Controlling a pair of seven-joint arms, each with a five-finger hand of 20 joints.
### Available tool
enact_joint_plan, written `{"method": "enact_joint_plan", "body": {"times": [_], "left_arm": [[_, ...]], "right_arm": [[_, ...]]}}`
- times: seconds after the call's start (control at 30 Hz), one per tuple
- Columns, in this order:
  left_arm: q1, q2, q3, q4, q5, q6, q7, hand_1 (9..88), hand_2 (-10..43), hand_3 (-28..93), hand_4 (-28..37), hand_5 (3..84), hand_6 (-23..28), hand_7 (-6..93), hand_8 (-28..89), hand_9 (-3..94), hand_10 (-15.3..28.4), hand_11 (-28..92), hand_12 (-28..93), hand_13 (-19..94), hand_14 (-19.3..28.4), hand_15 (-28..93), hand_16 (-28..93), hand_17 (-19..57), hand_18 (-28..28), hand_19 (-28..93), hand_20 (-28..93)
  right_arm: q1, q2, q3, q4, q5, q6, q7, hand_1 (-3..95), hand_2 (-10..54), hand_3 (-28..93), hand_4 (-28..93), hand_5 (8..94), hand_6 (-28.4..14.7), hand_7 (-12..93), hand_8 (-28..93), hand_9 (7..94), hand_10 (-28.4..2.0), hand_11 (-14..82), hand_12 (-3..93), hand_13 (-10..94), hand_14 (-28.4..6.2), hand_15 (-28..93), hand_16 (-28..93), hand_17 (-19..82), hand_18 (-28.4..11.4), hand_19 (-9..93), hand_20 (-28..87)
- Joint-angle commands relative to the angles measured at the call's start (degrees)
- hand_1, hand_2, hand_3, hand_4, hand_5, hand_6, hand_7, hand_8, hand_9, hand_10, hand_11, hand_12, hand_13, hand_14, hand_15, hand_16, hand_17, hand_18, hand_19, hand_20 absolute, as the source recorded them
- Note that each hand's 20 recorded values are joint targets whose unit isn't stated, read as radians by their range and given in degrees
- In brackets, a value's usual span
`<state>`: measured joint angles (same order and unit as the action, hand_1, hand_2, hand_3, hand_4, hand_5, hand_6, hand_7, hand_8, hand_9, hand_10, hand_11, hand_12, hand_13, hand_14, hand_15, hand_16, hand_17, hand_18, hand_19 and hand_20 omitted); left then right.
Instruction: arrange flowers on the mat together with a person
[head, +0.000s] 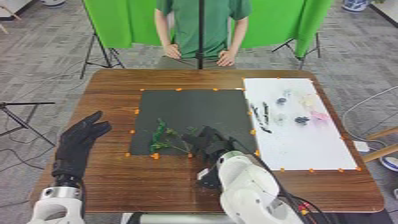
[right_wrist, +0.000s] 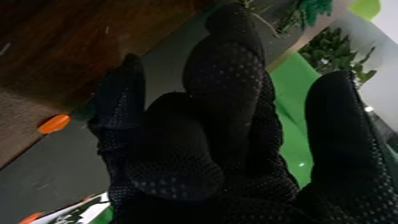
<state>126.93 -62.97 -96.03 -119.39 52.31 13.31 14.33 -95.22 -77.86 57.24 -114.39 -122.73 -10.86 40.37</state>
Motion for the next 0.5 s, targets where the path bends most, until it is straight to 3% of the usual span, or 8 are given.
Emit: {"method": "enact_joint_plan", "body": {"times": [0.03,0.33,0.5], "left_arm": [[0.3,-0.56,0.0,0.57,0.14,-0.77,-0.74,25.8,-4.6,69,-24.5,47.5,3.7,12.3,-6,48.7,14.7,22,14,39,17.9,20,2,6.3,12.0,5,18],[0.4,-0.76,0.08,0.48,0.19,-0.79,-0.66,25.9,-4.7,69,-24.5,47.6,3.9,12.3,-6,48.7,14.7,22,14,38,18.1,20,2,6.3,12.0,5,18],[0.1,-0.77,0.11,0.66,0.18,-1.14,-0.74,25.9,-4.7,69,-24.5,47.6,4.0,12.2,-6,48.5,14.7,22,14,38,18.0,20,2,6.2,12.0,5,18]], "right_arm": [[-1.2,-0.2,0.0,0.4,-1.1,1.5,-0.7,34.0,14.9,34,-7,82.3,-2.6,13,-8,93.7,-11.5,47.0,21.9,91,-8.4,69,34,41,-25.5,81,40],[-0.5,1.8,1.6,-2.2,-2.8,10.8,-3.7,32.3,13.4,37,-7,83.1,-2.4,13,-8,93.7,-11.1,48.5,21.7,91,-8.4,70,34,41,-25.4,82,40],[-1.7,4.7,6.2,-6.0,10.6,18.4,-7.3,29.0,12.2,44,-10,82.9,-1.9,14,-8,93.7,-11.0,49.2,21.7,91,-8.6,71,34,41,-25.2,82,40]]}}
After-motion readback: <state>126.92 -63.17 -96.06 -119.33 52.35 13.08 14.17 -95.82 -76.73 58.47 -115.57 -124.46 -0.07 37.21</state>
